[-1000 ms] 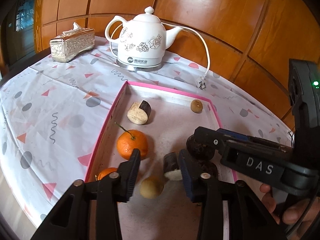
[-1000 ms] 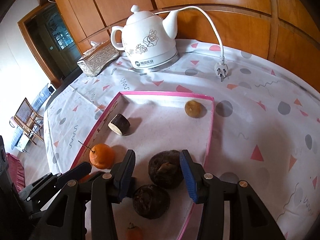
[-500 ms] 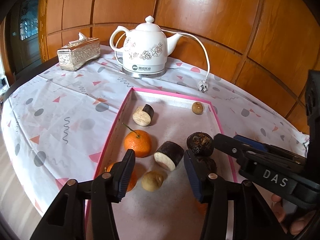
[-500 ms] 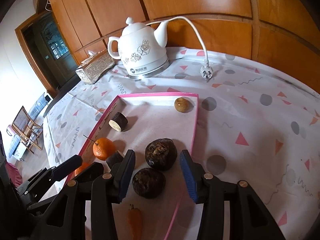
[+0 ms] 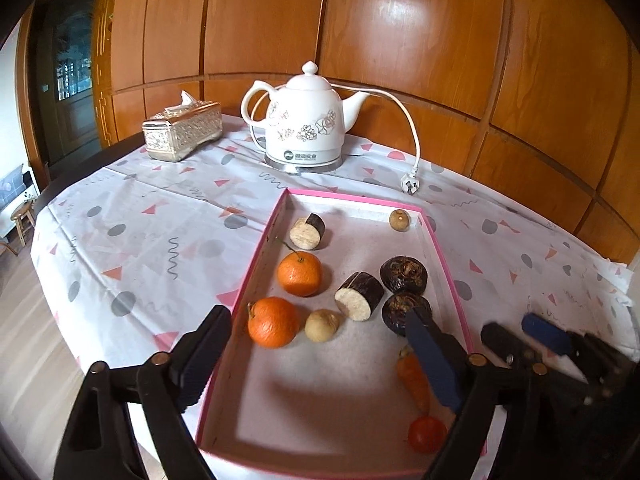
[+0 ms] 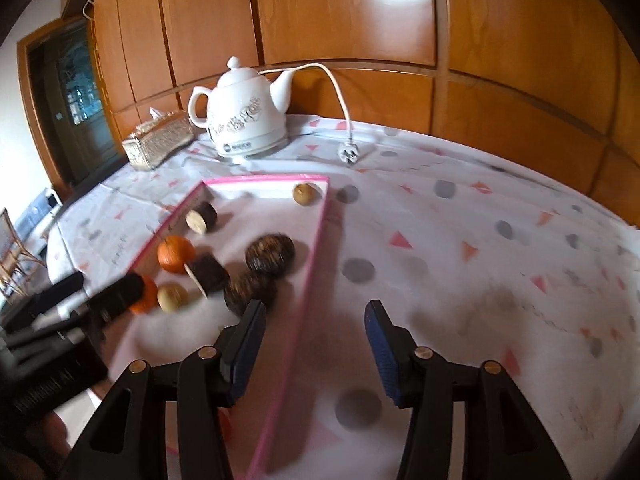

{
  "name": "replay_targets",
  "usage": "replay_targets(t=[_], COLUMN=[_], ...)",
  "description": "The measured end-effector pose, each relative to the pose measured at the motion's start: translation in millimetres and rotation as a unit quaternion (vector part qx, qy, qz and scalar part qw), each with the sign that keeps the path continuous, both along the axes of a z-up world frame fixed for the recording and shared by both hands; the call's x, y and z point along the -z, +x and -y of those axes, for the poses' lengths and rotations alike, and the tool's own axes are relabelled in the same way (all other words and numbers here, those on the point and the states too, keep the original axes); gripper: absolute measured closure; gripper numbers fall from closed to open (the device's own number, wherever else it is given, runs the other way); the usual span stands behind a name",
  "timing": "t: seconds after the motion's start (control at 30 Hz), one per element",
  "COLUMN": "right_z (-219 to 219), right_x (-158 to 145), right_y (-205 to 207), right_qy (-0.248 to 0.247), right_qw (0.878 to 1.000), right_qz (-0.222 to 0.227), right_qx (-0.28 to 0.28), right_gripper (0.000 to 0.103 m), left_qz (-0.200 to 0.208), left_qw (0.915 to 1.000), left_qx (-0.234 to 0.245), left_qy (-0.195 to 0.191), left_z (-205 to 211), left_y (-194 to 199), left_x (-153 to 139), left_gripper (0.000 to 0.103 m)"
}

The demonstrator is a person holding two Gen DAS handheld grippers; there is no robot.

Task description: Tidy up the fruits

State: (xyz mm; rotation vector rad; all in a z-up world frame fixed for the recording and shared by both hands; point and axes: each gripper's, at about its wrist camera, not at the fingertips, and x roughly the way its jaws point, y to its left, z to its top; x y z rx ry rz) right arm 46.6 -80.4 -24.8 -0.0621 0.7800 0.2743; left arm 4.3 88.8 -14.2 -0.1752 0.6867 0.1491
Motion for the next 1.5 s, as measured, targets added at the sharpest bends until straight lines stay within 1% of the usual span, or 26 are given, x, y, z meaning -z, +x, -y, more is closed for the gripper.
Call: replay_targets(t=[0.03,0.07,0.17,0.23,0.5,0.63,1.03,1.27,1.5], right_z=[2,3,6,7,2,1,-3,-4,-3], right_x=[2,4,9,10,7,8,8,8,9], right_y=[-5,-8,-14,-17,-23,-23,-26,-26,-27], right_qy=[-0.003,-0.006,-0.008,-0.007,-0.013,-0.014,-0.018,-0.019,-0.023], right_qw=[1.0,1.0,1.0,1.0,1.0,1.0,1.0,1.0,1.0], right_qz=[-0.001,-0.001,-0.005,-0.008,0.002,0.0,0.003,0.004,0.004], right_qx=[0.004,0.008,0.017,0.017,0.006,0.004,-0.004,-0.007,-0.007], right_gripper=[0.051,0.051,0.051,0.051,0.051,0.051,0.051,0.051,0.051], left_qz=[-0.002,-0.006,-0.001,-0.004,0.006,0.003,0.008,0.012,0.015], left_qw=[1.0,0.9999,1.0,1.0,0.9999,0.9996,0.9994,0.9993,0.999], left_qx=[-0.002,-0.007,-0.005,-0.005,-0.012,-0.022,-0.032,-0.036,-0.037], left_qy=[0.003,0.007,0.001,0.001,0.004,0.016,0.007,0.007,0.021], left_z=[1,1,2,4,6,7,2,1,2], left_y=[-3,-5,-11,-13,-17,-17,-21,-23,-24], left_x=[0,1,1,2,-5,-6,-9,-11,-11], left_gripper=[0.007,0.004,0.003,0.0,0.0,0.0,0.0,0.0,0.001])
